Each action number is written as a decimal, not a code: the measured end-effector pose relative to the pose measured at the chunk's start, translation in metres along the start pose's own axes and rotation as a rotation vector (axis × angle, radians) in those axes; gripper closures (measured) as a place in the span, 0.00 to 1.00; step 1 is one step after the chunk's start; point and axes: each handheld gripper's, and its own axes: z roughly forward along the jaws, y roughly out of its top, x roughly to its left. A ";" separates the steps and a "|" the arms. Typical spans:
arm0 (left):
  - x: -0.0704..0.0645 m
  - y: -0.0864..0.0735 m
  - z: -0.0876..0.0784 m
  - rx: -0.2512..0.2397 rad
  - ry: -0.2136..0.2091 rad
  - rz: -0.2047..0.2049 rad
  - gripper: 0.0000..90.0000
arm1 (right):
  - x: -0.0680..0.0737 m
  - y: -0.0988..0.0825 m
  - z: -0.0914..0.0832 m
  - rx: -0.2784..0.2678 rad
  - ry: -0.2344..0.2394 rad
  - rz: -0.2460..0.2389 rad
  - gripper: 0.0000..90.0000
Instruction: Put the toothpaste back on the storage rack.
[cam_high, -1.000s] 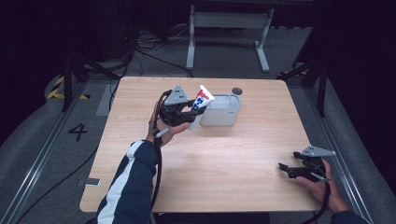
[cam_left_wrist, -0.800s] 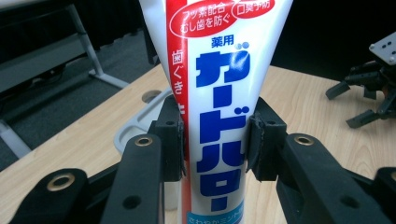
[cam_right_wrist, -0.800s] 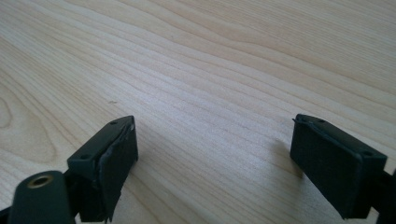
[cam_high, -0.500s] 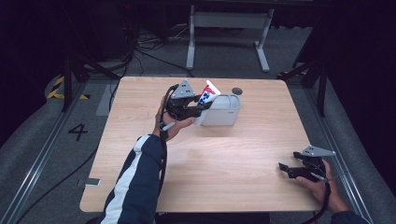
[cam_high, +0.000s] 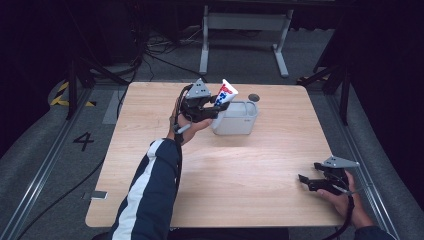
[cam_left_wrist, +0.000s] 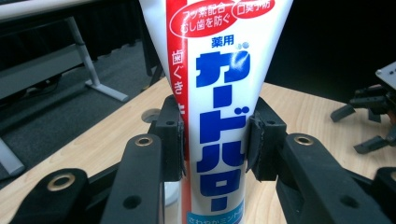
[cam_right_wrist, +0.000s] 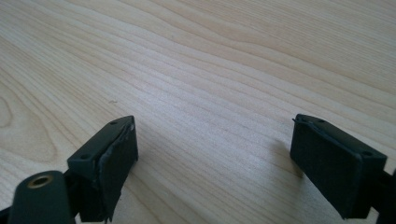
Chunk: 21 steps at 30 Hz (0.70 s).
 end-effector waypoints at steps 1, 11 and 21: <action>0.001 0.001 0.001 -0.001 -0.003 0.003 0.71 | 0.000 0.000 0.000 0.000 0.000 0.000 0.17; 0.002 0.008 0.013 0.002 -0.005 0.003 0.71 | 0.000 0.000 0.000 0.002 0.001 -0.005 0.17; 0.001 0.016 0.025 0.015 -0.020 0.010 0.71 | 0.000 0.000 0.000 0.002 0.003 -0.005 0.17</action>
